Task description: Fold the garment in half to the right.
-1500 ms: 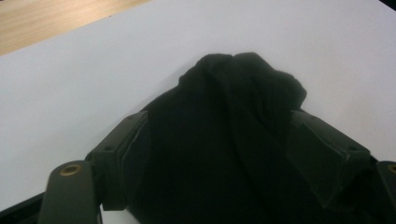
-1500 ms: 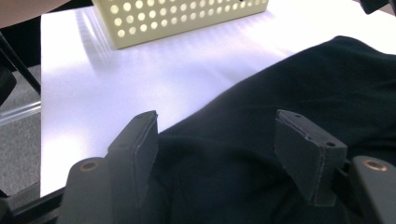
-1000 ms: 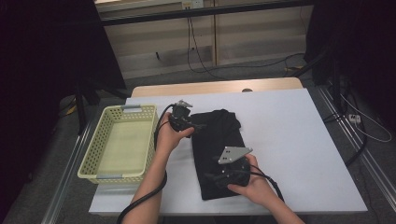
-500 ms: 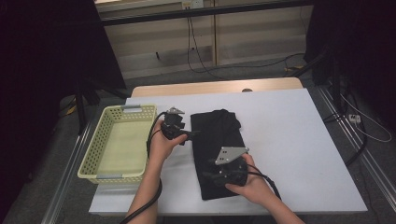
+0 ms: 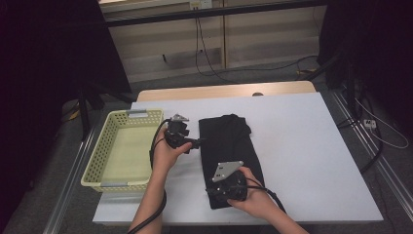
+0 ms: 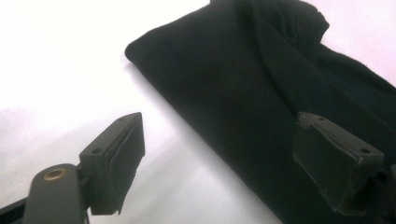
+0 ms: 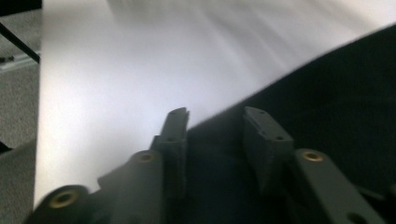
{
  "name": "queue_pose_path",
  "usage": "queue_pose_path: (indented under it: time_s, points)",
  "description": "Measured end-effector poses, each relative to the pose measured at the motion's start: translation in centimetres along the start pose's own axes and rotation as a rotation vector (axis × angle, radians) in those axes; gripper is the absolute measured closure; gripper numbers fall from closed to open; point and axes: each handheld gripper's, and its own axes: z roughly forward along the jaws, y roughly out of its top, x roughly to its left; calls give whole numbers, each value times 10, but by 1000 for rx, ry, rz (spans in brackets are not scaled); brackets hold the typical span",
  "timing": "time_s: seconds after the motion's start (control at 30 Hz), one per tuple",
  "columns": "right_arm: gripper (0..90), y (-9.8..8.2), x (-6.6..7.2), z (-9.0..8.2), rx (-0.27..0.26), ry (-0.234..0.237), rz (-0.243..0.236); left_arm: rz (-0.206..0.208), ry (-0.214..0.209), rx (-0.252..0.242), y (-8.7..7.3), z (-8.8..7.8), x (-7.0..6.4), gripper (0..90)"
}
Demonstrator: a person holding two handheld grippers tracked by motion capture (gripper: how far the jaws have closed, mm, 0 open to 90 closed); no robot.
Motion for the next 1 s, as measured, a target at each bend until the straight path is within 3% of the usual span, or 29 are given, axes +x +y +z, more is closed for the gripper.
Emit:
queue_pose_path:
  time_s: [0.17,0.5,0.6,0.8,1.0]
  points:
    - [850,-3,-5,-8,-36,-7,32,-3,-3,0,-1,0,0,180]
    - [861,-7,-13,-32,-88,-24,55,-4,-2,1,-2,-1,0,177]
    - [861,-11,-15,-44,-129,-34,75,1,-4,5,-3,-1,-2,176]
    - [853,-31,-23,-71,-225,-84,154,3,8,4,-2,0,-3,177]
    - [846,-50,-29,-85,-227,-126,191,6,8,12,-2,2,-6,177]
